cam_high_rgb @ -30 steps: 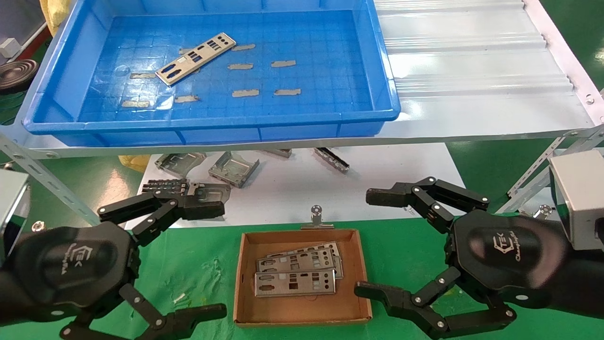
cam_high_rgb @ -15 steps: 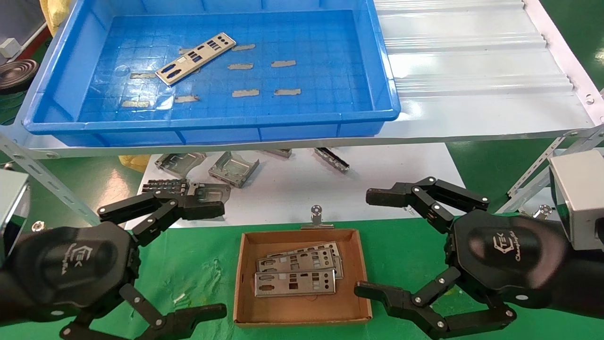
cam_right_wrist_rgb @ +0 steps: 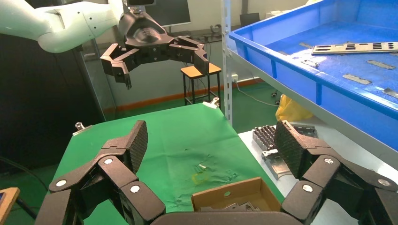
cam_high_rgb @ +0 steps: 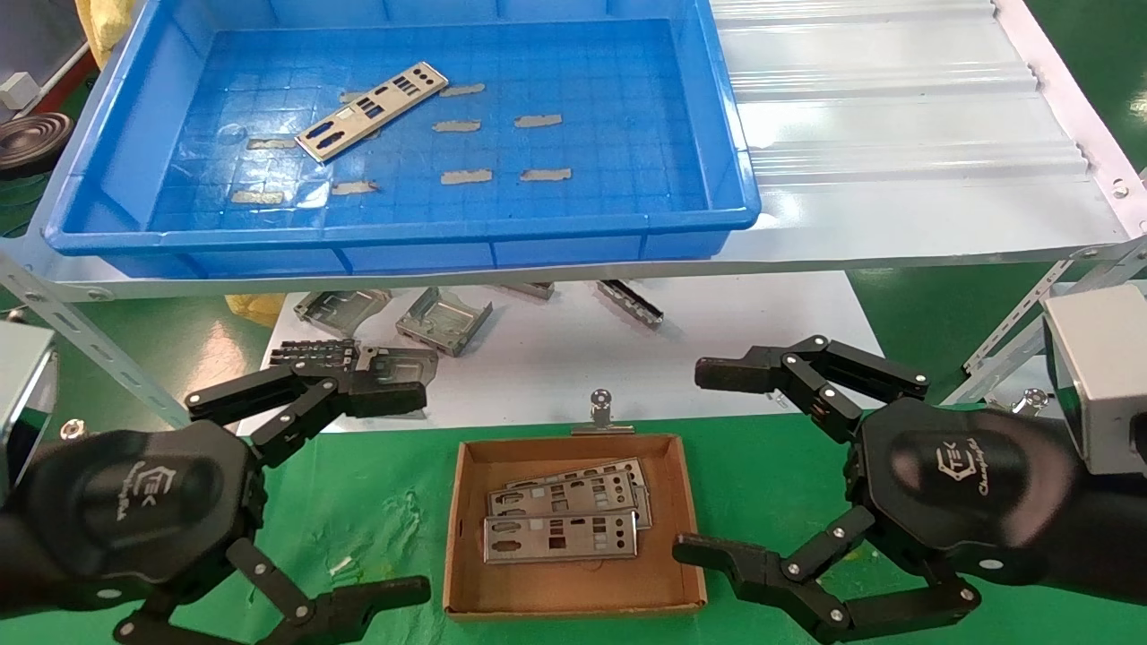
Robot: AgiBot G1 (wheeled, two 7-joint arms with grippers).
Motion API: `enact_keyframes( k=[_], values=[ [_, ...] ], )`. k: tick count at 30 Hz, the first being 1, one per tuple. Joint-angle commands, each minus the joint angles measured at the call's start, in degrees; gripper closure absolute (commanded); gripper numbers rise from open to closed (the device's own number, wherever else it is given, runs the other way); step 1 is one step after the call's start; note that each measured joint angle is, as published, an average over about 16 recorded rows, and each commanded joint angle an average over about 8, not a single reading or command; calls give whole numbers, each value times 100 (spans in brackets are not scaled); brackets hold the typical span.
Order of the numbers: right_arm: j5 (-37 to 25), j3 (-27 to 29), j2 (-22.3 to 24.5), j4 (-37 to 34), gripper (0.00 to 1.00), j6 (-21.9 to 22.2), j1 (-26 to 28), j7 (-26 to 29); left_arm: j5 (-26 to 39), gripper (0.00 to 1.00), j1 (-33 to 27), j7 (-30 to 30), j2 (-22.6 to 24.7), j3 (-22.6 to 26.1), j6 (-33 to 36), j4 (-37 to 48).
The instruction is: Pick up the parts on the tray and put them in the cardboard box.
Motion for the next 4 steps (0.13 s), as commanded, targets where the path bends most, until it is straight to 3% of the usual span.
enact_keyframes(
  k=[1, 4],
  values=[
    [0, 0, 0, 0, 0, 0, 0, 0, 0, 0, 0, 0, 0, 0, 0, 0],
    [0, 0, 0, 0, 0, 0, 0, 0, 0, 0, 0, 0, 0, 0, 0, 0]
  ],
)
